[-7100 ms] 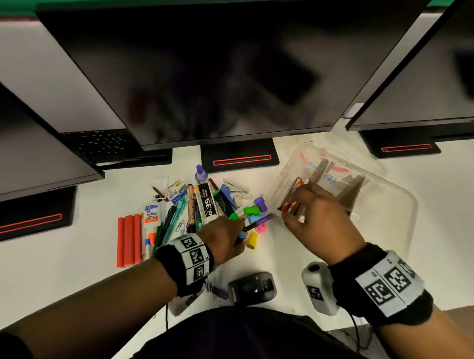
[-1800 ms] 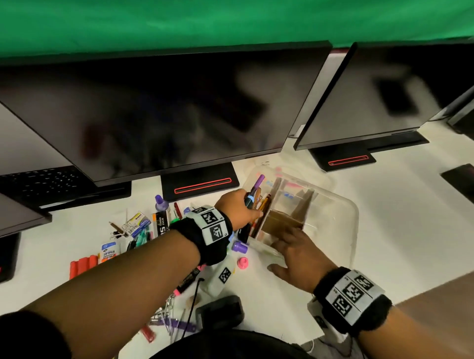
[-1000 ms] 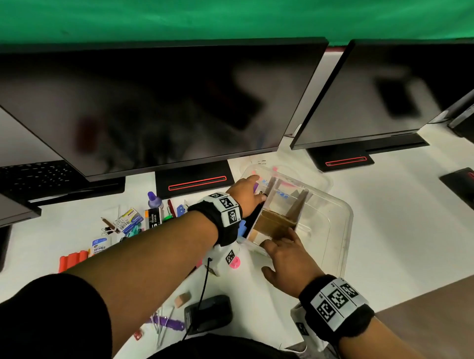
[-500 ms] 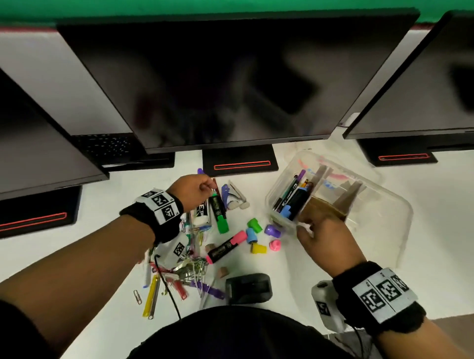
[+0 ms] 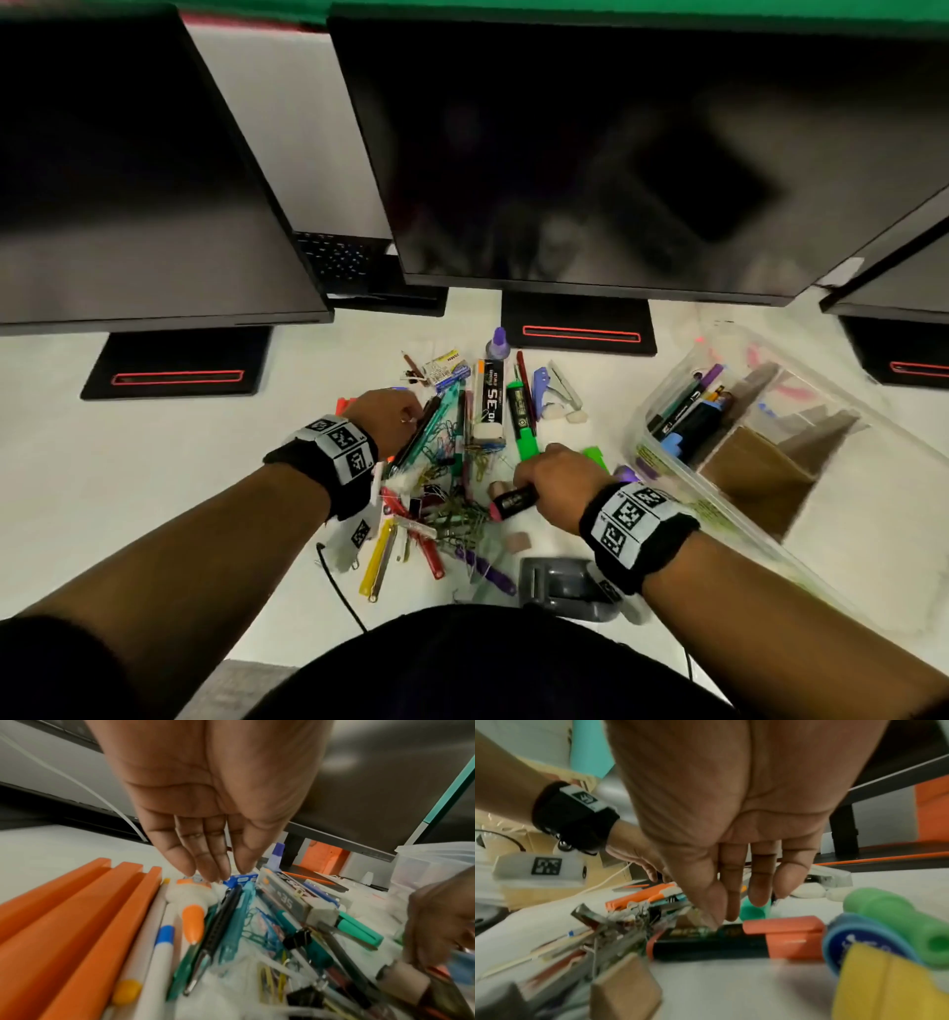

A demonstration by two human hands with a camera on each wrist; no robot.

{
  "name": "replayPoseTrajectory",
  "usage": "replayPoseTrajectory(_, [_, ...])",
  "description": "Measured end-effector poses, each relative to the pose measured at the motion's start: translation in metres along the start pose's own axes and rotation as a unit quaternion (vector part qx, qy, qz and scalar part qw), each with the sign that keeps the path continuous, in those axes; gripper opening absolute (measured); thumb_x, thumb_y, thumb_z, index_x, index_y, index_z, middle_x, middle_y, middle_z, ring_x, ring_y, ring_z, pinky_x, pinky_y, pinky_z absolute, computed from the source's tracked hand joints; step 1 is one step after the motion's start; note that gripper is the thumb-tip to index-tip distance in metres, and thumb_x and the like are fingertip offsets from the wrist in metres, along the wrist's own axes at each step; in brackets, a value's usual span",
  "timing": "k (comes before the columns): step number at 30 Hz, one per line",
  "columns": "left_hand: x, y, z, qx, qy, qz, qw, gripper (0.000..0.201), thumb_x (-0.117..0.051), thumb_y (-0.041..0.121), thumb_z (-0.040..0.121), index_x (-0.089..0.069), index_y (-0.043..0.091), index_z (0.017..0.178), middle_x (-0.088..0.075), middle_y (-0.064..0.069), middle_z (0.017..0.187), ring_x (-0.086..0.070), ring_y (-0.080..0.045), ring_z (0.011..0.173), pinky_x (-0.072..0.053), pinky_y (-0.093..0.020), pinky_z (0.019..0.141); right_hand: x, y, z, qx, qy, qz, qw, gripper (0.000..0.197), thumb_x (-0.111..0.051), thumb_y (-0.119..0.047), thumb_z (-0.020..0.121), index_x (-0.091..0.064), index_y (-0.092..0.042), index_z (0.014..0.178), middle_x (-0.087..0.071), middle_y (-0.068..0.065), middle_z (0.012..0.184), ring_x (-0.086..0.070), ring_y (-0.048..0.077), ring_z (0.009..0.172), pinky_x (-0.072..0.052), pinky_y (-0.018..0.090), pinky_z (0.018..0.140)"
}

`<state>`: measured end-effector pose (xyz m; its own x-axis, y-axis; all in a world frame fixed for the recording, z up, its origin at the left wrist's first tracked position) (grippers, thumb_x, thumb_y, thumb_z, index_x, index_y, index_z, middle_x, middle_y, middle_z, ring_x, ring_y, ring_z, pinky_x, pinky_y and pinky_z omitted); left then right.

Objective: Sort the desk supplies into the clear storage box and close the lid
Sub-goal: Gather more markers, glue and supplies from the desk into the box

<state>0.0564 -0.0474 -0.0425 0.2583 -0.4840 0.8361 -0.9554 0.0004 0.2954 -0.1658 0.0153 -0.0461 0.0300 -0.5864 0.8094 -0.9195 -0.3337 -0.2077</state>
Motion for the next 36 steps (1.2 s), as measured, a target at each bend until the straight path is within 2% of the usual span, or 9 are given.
replayPoseTrajectory(4, [-0.007,0.004,0.002,0.015,-0.005,0.04,0.999,0.03,-0.053,0.03,0.091,-0.055,0.017,0.118,-0.058,-0.004,0.123,-0.055,-0.025,0.112,-0.039,-0.029,0.086,-0.007,-0.001,0.012,0.006,-0.024,-0.05,0.998,0.037,-0.044,-0.006,0.083,-0.056,-0.02,0.116,-0.057,0.012,0.118,-0.052,0.031,0.111,-0.047,0.038,0.087])
replayPoseTrajectory(7, [-0.015,0.01,0.007,0.029,0.0,0.053,0.998,0.04,-0.056,0.034,0.089,-0.049,0.013,0.123,-0.054,-0.01,0.125,-0.055,-0.028,0.11,-0.044,-0.035,0.089,-0.005,0.001,0.016,0.003,-0.024,-0.082,0.996,0.027,-0.044,-0.006,0.086,-0.058,-0.011,0.109,-0.058,0.011,0.115,-0.051,0.03,0.11,-0.046,0.038,0.086])
replayPoseTrajectory(12, [-0.021,0.025,0.016,0.029,-0.002,0.061,0.998,0.039,-0.056,0.02,0.087,-0.042,0.007,0.121,-0.057,-0.015,0.119,-0.058,-0.031,0.106,-0.047,-0.035,0.081,0.002,0.003,0.018,-0.028,-0.039,-0.078,0.996,0.024,-0.051,-0.014,0.084,-0.058,-0.008,0.106,-0.061,0.013,0.112,-0.058,0.031,0.103,-0.048,0.034,0.079])
replayPoseTrajectory(16, [-0.022,0.031,0.02,0.034,0.003,0.063,0.997,0.035,-0.049,0.009,0.087,-0.041,0.006,0.121,-0.059,-0.016,0.114,-0.061,-0.032,0.1,-0.05,-0.036,0.077,0.018,0.007,0.019,-0.077,0.028,0.068,0.994,0.025,-0.057,-0.021,0.083,-0.056,-0.007,0.104,-0.064,0.014,0.108,-0.061,0.03,0.099,-0.042,0.029,0.07])
replayPoseTrajectory(20, [-0.022,0.036,0.022,0.038,0.001,0.083,0.996,0.037,-0.052,0.013,0.087,-0.041,0.005,0.121,-0.057,-0.016,0.116,-0.061,-0.031,0.103,-0.051,-0.036,0.079,0.034,0.017,0.024,-0.188,0.148,0.233,0.943,0.022,-0.061,-0.014,0.08,-0.053,-0.006,0.099,-0.064,0.015,0.104,-0.061,0.031,0.099,-0.036,0.023,0.068])
replayPoseTrajectory(24, [-0.026,0.042,0.025,0.039,0.007,0.09,0.995,0.042,-0.055,0.011,0.085,-0.039,0.006,0.124,-0.055,-0.016,0.117,-0.061,-0.03,0.102,-0.051,-0.035,0.077,0.034,0.019,0.037,-0.242,0.203,0.303,0.899,0.023,-0.058,-0.009,0.083,-0.046,-0.007,0.103,-0.063,0.016,0.108,-0.06,0.034,0.101,-0.042,0.029,0.072])
replayPoseTrajectory(28, [-0.028,0.041,0.026,0.056,-0.01,0.061,0.997,0.051,-0.058,0.01,0.082,-0.035,0.006,0.127,-0.057,-0.015,0.115,-0.061,-0.029,0.103,-0.05,-0.034,0.075,0.025,0.016,0.051,-0.249,0.174,0.265,0.915,0.042,-0.065,-0.017,0.083,-0.046,-0.007,0.119,-0.063,0.015,0.117,-0.059,0.032,0.109,-0.047,0.033,0.087])
replayPoseTrajectory(32, [-0.03,0.037,0.025,0.067,-0.018,0.022,0.997,0.053,-0.061,0.015,0.081,-0.035,0.007,0.126,-0.057,-0.014,0.115,-0.06,-0.029,0.103,-0.048,-0.033,0.074,0.018,0.018,0.055,-0.265,0.144,0.256,0.918,0.051,-0.072,-0.026,0.078,-0.044,-0.01,0.118,-0.064,0.012,0.117,-0.061,0.03,0.108,-0.048,0.035,0.089])
replayPoseTrajectory(36, [-0.033,0.035,0.025,0.062,-0.018,0.015,0.998,0.057,-0.062,0.017,0.08,-0.033,0.008,0.128,-0.056,-0.014,0.115,-0.059,-0.029,0.103,-0.047,-0.033,0.072,0.017,0.019,0.05,-0.271,0.118,0.246,0.923,0.045,-0.062,-0.025,0.081,-0.04,-0.009,0.117,-0.064,0.013,0.114,-0.06,0.032,0.106,-0.048,0.035,0.089])
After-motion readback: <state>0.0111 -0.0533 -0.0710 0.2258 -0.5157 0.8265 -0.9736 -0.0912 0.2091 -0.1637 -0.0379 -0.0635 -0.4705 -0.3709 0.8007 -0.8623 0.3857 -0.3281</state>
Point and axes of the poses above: each hand's wrist, its own z-axis towards the middle knuckle, its own x-axis out of the back of the hand, y = z × x, the point moved 3 cm from there along z, towards the middle knuckle
